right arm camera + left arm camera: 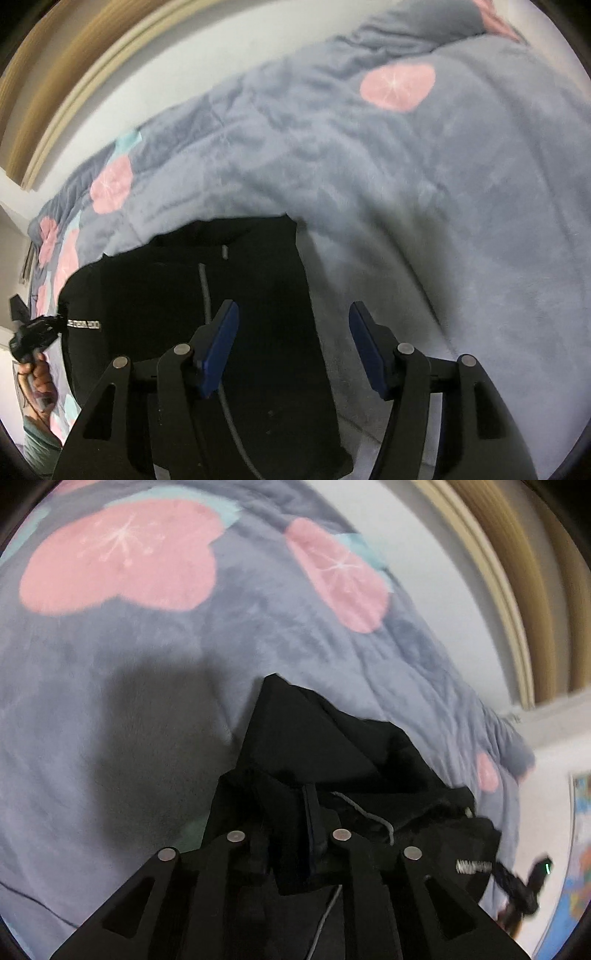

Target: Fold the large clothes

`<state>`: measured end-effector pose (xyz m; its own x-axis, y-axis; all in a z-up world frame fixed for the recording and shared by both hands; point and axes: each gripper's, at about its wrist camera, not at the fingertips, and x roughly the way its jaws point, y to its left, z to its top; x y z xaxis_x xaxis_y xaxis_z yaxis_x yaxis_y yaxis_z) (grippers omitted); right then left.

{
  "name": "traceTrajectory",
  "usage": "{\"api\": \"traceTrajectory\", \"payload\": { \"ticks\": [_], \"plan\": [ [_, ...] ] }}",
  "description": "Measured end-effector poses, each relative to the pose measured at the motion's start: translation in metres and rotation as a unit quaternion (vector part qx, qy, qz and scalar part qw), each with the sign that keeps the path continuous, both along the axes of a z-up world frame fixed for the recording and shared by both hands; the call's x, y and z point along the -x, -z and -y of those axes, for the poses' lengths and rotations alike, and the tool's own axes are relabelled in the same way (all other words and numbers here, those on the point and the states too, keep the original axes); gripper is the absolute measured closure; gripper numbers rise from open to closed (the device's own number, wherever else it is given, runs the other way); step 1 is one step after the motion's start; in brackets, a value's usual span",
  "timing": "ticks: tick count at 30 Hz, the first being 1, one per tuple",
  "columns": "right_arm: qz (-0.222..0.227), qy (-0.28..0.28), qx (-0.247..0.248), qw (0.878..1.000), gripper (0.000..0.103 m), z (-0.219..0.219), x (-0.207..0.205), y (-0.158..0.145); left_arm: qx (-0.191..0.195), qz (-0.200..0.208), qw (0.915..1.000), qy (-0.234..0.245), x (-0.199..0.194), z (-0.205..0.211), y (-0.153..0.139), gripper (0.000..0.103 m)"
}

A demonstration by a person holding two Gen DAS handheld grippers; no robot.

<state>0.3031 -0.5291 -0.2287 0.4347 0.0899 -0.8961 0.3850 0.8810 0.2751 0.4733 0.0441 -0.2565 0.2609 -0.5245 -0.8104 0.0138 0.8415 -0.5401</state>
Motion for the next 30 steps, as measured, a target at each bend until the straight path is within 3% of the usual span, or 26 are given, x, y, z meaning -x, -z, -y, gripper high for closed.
{"api": "traceTrajectory", "payload": {
  "ticks": [6,9,10,12,13,14,17,21,24,27,30],
  "plan": [
    [-0.023,-0.024,-0.035,0.999,0.038,0.000,-0.025,0.037,-0.001,0.037,0.9947,0.095,0.009,-0.011,-0.048,0.075],
    [-0.025,-0.026,-0.046,0.998,0.038,0.000,-0.035,0.044,0.022,0.049,0.9921,0.114,0.012,-0.018,-0.064,0.070],
    [-0.024,-0.026,-0.048,0.998,0.038,0.001,-0.036,0.044,0.031,0.050,0.9921,0.111,0.012,-0.023,-0.068,0.065],
    [-0.022,-0.028,-0.051,0.998,0.038,0.001,-0.037,0.046,0.035,0.062,0.9923,0.101,0.012,-0.030,-0.072,0.043],
    [-0.022,-0.029,-0.051,0.998,0.038,0.000,-0.038,0.046,0.034,0.071,0.9924,0.094,0.012,-0.033,-0.073,0.025],
    [-0.022,-0.030,-0.052,0.998,0.038,0.000,-0.038,0.047,0.036,0.079,0.9924,0.087,0.012,-0.037,-0.075,0.023],
    [-0.020,-0.040,-0.060,0.997,0.038,-0.002,-0.039,0.050,0.060,0.081,0.9920,0.077,0.011,-0.046,-0.073,0.023],
    [-0.015,-0.045,-0.067,0.997,0.037,-0.001,-0.044,0.052,0.005,0.059,0.9937,0.095,0.000,-0.033,-0.049,0.023],
    [-0.017,-0.053,-0.065,0.996,0.034,-0.001,-0.053,0.055,0.024,0.044,0.9919,0.117,-0.008,-0.026,-0.027,0.023],
    [-0.019,-0.063,-0.070,0.995,0.031,0.001,-0.063,0.061,0.004,0.036,0.9887,0.146,-0.016,-0.019,-0.013,0.023],
    [-0.024,-0.066,-0.094,0.993,0.032,0.003,-0.071,0.070,0.020,0.014,0.9868,0.160,-0.028,-0.014,0.000,0.023]
  ]
}}
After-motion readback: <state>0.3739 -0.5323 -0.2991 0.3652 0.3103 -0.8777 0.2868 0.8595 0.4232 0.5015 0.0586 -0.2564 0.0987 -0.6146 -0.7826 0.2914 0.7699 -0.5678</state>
